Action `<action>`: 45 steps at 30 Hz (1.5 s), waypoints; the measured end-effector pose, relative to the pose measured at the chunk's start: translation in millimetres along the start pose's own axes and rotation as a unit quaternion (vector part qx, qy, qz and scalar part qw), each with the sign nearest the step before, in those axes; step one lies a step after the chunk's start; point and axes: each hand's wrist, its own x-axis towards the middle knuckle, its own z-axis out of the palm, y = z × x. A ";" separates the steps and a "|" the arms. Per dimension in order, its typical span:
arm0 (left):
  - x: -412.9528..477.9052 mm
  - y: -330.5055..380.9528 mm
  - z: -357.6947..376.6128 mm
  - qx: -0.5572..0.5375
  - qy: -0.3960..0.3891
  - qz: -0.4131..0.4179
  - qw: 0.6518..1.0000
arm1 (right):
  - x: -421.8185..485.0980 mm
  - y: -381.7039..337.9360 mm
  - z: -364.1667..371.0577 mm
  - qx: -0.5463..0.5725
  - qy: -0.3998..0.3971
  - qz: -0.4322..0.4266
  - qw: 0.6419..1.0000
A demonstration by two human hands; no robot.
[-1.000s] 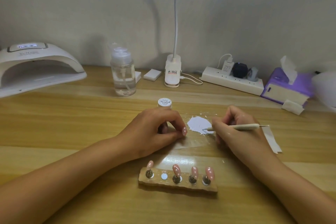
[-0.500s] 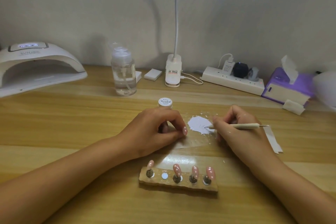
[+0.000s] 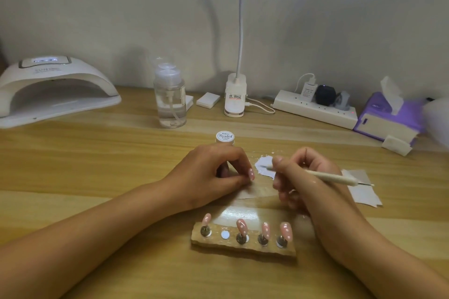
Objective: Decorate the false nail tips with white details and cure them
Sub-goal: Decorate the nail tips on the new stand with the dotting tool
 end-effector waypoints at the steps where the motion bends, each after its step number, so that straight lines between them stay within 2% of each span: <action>1: 0.3 0.5 0.1 0.001 0.001 0.001 1.000 | -1.4 1.2 1.9 0.001 -0.002 -0.001 1.000; 22: 0.9 -0.8 0.1 -0.009 0.001 -0.003 1.000 | -1.9 7.1 4.2 -0.065 -0.002 -0.043 0.997; 45: 0.8 1.4 -1.2 -0.004 -0.004 -0.006 1.000 | -2.7 6.7 4.8 -0.049 0.002 -0.052 0.997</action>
